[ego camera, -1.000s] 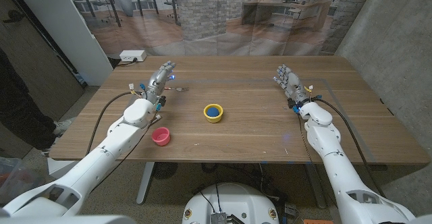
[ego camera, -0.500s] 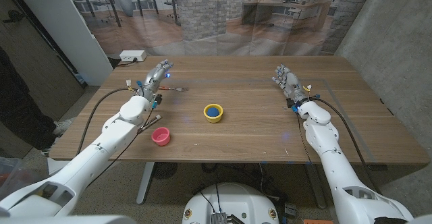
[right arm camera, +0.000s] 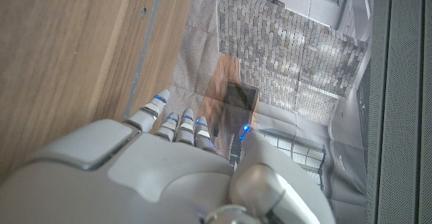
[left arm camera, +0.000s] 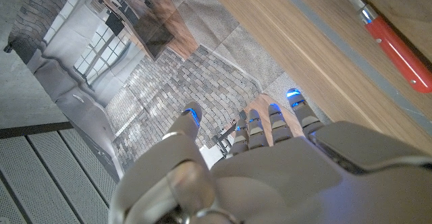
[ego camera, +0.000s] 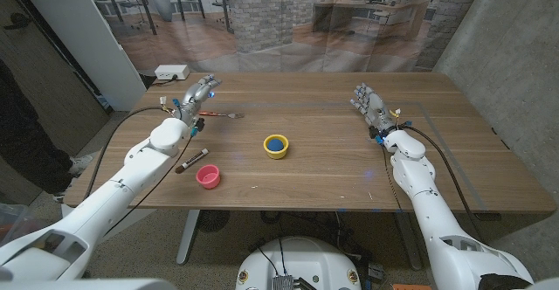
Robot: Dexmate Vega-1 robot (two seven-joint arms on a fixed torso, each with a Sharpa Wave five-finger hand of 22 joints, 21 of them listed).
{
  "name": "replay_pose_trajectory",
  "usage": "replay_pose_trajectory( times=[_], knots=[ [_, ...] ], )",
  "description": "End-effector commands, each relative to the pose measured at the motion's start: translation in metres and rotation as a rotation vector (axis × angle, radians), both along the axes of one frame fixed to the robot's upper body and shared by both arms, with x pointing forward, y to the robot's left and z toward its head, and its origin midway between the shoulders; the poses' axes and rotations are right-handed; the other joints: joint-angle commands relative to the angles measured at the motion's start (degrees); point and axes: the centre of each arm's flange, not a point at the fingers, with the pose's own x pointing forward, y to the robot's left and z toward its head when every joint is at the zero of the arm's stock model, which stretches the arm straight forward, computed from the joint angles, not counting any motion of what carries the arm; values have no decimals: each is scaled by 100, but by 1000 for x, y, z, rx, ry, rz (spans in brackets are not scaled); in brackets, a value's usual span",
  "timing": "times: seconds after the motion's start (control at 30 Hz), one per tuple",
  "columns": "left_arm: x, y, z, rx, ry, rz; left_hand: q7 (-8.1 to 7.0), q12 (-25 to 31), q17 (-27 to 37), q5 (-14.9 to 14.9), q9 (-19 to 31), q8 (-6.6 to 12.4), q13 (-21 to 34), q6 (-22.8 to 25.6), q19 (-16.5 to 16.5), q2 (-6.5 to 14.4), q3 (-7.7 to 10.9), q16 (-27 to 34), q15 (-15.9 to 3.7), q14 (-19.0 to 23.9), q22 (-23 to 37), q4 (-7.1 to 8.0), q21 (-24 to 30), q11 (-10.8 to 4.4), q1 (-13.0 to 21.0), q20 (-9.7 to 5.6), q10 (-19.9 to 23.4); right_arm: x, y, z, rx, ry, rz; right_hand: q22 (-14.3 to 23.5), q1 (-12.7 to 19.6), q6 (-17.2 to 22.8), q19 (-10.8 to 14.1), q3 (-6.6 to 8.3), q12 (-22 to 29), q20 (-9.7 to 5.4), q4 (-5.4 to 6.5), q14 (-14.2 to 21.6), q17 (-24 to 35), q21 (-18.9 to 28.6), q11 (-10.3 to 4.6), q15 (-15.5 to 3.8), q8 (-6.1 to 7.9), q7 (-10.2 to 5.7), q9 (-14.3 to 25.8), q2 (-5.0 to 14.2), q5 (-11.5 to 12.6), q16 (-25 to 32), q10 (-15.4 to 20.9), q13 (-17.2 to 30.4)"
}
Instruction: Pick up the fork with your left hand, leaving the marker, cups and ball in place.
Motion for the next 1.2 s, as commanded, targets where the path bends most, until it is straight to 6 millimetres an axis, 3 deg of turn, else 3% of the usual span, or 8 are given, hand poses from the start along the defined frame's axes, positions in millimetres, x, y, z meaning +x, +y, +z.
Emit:
replay_pose_trajectory(
  times=[0.03,1.2],
  knots=[
    [-3,11,13,63,18,46,4,60,32,13,8,38,26,66,-220,38,14,38,35,36,29,-45,-26,35,97,46,51,5,3,1,3,2,6,11,65,11,38,16,38,-23,-16,-35,9,26,17,26,57,47,11,13,20,38,20,14],
    [-15,44,49,319,100,208,-29,138,75,3,15,79,75,390,-96,51,-27,106,4,128,35,-104,-40,-38,256,24,280,8,8,0,4,2,12,12,71,12,48,21,46,-16,-35,-31,11,29,31,43,55,47,12,4,16,38,37,14]
  ],
)
